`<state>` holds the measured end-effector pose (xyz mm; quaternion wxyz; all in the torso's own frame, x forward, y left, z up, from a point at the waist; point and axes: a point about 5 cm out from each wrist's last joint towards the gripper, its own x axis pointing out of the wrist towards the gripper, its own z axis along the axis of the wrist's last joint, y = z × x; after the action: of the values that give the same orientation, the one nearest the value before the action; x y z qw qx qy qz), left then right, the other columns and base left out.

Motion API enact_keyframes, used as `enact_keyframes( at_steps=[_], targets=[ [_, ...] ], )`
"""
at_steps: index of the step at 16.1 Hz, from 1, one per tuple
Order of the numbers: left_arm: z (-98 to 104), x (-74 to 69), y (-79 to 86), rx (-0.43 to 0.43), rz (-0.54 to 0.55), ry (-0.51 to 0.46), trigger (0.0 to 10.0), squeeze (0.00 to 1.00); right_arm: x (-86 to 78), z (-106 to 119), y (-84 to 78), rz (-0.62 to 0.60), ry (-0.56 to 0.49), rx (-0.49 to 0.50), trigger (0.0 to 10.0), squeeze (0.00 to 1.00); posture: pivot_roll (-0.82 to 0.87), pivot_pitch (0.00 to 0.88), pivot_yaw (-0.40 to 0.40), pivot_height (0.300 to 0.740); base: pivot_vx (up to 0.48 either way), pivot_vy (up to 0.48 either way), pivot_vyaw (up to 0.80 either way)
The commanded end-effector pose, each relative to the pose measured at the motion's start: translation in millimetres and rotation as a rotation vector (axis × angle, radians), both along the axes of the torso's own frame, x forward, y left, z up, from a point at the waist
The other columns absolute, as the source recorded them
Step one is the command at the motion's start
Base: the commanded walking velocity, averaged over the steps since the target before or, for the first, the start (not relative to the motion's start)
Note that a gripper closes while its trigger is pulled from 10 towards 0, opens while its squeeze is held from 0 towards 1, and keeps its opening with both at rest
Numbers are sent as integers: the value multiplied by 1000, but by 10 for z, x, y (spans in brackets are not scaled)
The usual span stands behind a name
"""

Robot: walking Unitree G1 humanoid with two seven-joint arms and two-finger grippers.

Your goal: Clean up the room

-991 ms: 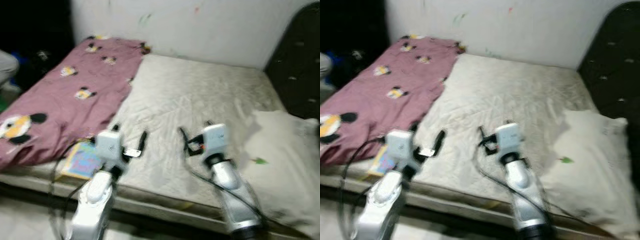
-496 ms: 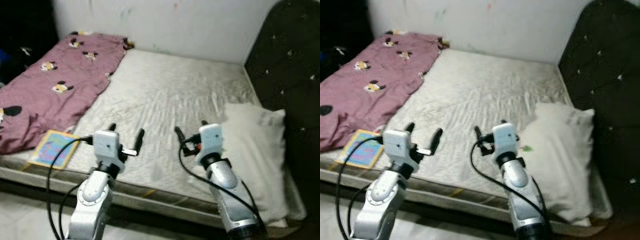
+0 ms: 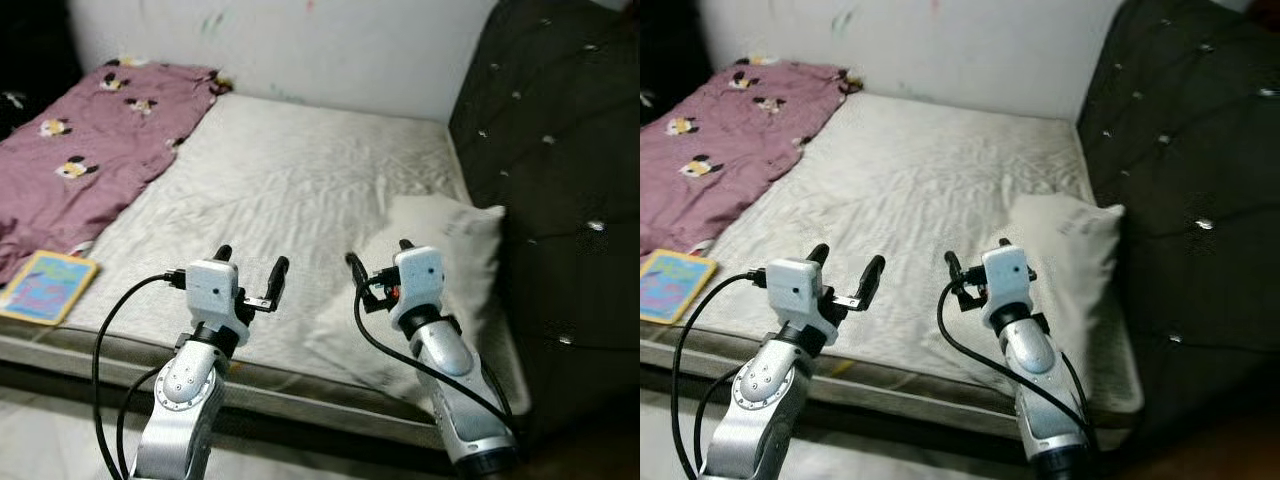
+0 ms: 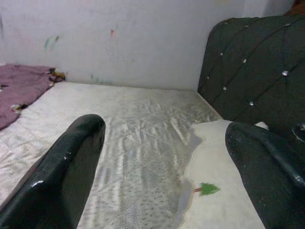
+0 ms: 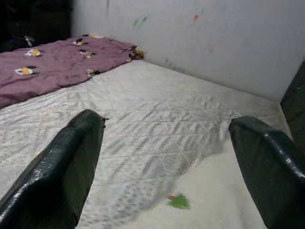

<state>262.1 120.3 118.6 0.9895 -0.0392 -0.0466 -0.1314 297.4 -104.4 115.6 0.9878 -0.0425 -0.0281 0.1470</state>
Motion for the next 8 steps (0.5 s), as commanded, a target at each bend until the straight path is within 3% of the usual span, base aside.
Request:
enact_keyframes(
  at_steps=[1,2,8],
  targets=[
    [31,10,-81,-4,-24,-13,10000,0,5,-10,-102,-24,6,-9,10000,0,-80,0,-49,740,0,-337,-519],
    [33,10,-81,-4,-25,-16,10000,0,6,-12,-100,-23,6,-9,10000,0,-80,0,-49,740,0,-285,0],
    [53,12,-99,-9,-47,-35,10000,0,12,-19,-91,-17,6,-13,10000,0,-79,0,-48,740,0,0,0]
  ],
)
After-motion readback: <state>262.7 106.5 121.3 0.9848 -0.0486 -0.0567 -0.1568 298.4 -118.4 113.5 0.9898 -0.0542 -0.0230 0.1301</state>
